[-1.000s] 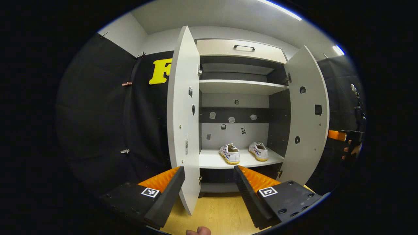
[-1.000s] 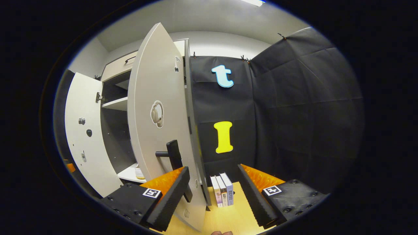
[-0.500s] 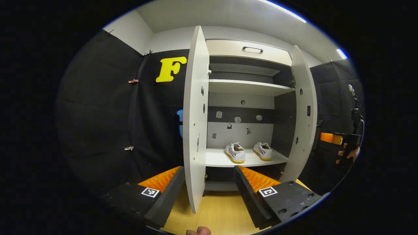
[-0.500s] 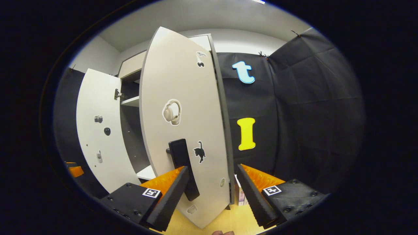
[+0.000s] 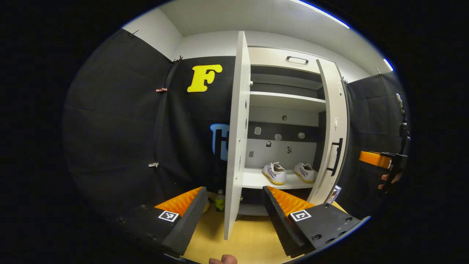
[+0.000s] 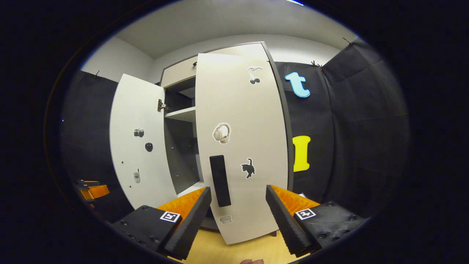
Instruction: Grab one shoe with the right hand and put it into the shoe cabinet, grab the other shoe with the left hand and put it into the shoe cabinet; then close the right door with the right hand and the left door with the left hand.
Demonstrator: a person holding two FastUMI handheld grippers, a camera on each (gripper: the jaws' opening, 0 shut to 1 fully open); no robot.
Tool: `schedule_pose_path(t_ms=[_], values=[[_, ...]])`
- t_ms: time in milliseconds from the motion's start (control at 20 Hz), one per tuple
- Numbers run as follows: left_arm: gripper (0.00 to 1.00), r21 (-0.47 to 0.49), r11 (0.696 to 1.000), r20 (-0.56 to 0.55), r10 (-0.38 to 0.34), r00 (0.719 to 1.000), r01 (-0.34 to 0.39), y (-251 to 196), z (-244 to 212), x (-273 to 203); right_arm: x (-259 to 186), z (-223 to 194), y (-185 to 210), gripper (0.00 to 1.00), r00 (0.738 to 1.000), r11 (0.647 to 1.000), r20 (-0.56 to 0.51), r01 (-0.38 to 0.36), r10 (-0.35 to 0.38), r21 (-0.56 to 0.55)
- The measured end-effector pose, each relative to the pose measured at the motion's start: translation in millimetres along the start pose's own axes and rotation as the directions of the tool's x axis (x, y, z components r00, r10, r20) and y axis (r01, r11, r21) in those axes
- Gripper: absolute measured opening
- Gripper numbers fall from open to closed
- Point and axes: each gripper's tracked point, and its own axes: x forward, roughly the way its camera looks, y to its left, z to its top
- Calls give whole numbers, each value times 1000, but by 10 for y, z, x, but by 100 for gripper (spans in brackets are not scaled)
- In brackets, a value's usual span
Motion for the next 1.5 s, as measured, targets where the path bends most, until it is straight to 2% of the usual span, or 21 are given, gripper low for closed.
schedule_pose_path(t_ms=[300, 650, 850, 1100, 1200, 1350, 1500], values=[[94, 29, 997, 29, 68, 997, -69, 476, 119, 235, -177, -31, -24, 98, 1000, 1000, -14, 20, -21, -23], [94, 48, 990, 20, 132, 991, -133, 955, 83, 894, -330, -9, -131, 98, 998, 997, -14, 61, -62, -36], [94, 54, 991, -1, 121, 993, -121, 953, 2, 1152, -396, 29, -266, 98, 996, 995, -10, 93, -93, -48], [93, 35, 994, 9, 107, 994, -107, 873, -2, 1190, -459, 43, -431, 98, 993, 992, -13, 120, -120, -39], [94, 61, 992, 14, 106, 994, -107, 840, 10, 1183, -460, 36, -451, 97, 993, 992, -19, 118, -119, -36], [93, 50, 994, 10, 95, 995, -95, 672, -13, 1143, -466, 46, -436, 98, 994, 993, -20, 107, -108, -41], [93, 52, 998, 11, 38, 999, -38, 348, -11, 1119, -455, 21, -422, 98, 995, 994, -25, 98, -99, -50]])
